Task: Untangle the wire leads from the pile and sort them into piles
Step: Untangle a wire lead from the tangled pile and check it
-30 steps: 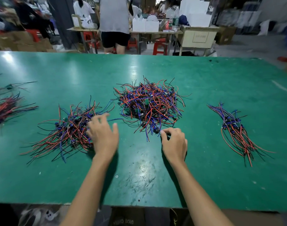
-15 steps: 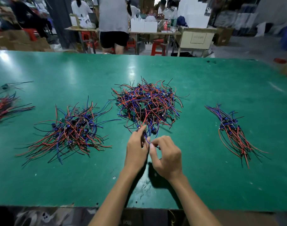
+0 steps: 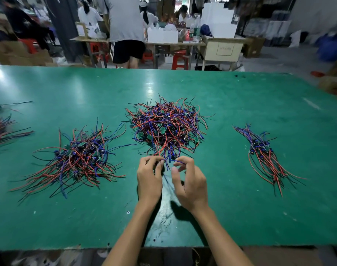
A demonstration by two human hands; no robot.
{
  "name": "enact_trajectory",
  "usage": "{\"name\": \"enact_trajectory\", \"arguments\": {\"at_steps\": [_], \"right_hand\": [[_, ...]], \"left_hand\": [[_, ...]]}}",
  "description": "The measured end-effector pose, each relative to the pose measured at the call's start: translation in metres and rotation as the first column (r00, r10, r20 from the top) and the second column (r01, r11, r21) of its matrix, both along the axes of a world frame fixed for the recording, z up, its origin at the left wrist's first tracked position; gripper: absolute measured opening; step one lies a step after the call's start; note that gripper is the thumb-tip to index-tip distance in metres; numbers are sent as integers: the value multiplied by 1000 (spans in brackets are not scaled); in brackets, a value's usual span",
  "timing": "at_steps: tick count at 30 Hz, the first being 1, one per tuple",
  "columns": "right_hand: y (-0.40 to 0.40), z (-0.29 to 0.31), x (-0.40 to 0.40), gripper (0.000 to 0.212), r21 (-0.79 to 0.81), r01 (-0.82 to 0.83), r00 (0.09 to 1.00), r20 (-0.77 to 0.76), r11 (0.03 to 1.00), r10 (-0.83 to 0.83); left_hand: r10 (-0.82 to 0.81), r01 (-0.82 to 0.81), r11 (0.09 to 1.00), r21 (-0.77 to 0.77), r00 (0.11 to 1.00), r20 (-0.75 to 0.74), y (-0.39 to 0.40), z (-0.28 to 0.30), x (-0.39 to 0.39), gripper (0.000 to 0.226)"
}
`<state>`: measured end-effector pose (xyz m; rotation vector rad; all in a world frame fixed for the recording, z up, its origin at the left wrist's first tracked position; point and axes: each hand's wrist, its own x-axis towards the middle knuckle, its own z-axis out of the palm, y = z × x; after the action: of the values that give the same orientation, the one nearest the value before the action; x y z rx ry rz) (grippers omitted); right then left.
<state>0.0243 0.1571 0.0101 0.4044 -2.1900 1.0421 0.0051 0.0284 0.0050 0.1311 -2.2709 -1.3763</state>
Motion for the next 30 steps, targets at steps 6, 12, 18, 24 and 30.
{"name": "enact_trajectory", "arguments": {"at_steps": [6,12,18,24,30], "right_hand": [[2,-5,-9,84,147,-84,952,303,986,36],[9,-6,-18,86,-191,-26,893,437,981,109],[14,-4,-23,16,-535,53,855,461,843,239],[22,2,-26,28,-823,202,868,401,531,292],[30,3,-27,24,-911,269,910,347,312,227]], "left_hand": [[39,-40,988,152,999,6,0,-1,-1,10],[-60,55,904,425,998,-2,3,5,4,26],[-92,93,890,446,995,-24,4,7,7,32],[29,-7,891,454,999,-42,1,5,6,28],[-109,121,778,616,992,-57,-2,7,7,31]]}}
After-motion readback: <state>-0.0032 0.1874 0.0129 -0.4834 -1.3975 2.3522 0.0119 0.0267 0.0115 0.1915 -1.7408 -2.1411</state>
